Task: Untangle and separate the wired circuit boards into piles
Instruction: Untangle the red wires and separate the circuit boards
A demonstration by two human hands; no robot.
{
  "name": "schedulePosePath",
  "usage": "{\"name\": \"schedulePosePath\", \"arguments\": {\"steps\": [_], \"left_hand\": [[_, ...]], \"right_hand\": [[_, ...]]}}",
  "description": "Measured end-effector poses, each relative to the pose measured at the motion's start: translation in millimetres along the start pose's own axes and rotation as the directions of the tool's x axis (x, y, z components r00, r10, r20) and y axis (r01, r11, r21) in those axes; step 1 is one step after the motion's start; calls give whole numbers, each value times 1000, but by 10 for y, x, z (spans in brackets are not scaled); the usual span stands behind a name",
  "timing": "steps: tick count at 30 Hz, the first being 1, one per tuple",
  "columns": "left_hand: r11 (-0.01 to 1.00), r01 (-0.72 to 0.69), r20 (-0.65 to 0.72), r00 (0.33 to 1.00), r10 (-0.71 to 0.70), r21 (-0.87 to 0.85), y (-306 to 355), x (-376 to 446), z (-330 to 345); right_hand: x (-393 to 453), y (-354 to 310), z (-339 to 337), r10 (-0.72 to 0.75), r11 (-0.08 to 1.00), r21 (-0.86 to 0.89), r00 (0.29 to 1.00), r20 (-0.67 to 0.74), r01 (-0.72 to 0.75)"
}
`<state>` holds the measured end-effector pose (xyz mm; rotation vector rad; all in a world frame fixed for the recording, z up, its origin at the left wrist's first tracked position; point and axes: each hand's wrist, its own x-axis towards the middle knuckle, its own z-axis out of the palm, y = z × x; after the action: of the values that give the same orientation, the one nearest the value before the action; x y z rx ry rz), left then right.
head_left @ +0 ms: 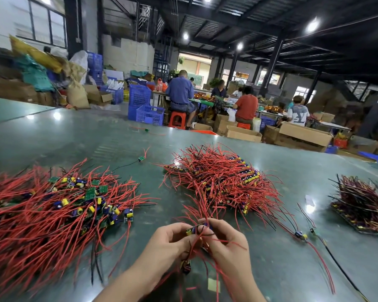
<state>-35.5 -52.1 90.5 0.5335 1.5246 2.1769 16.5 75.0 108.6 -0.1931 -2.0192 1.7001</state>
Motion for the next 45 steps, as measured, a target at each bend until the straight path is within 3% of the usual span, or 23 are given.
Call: {"name": "schedulePosePath", "arguments": {"steps": [4,7,14,21,25,28,30,33,35,37,40,42,45], "left_hand": [[979,-106,16,994,105,172,-3,1,-14],[975,-116,28,993,112,191,11,-15,-8],[974,-122,90,990,107,189,26,-40,-19],[991,-107,82,992,101,78,-12,25,-51],[998,-64,137,988,65,-7,-28,34,-78],[964,-78,21,997,76,254,-27,33,-100],[859,-39,-86,992,96,511,-46,57,-115],[771,-39,-196,958,211,636,-39,66,-96],[814,-123,-257,913,317,568,11,40,-89],[922,-170,-209,945,253,347,77,13,-54],[999,-23,2,1000,23,-48,86,-29,44],[989,65,82,995,-54,-135,72,-44,77],[981,115,151,984,-91,-159,85,-80,67]], "right_hand": [[34,-34,-39,119,986,102,982,144,-134],[35,-71,-74,180,966,150,962,203,-212],[88,-12,-145,150,967,162,954,261,-196],[108,58,-57,235,933,242,961,145,-265],[111,2,-148,275,835,447,947,166,-321],[103,-29,-149,290,843,439,950,114,-310],[86,-33,-103,280,872,397,957,79,-287],[73,-62,-69,235,917,321,971,43,-236],[51,-87,-54,164,954,247,986,35,-168],[22,-89,-34,74,986,148,997,30,-78],[-3,-69,-22,-101,992,-77,995,-9,100],[13,-51,-29,-225,953,-210,974,-18,217],[10,-48,13,-286,914,-298,958,7,275]]}}
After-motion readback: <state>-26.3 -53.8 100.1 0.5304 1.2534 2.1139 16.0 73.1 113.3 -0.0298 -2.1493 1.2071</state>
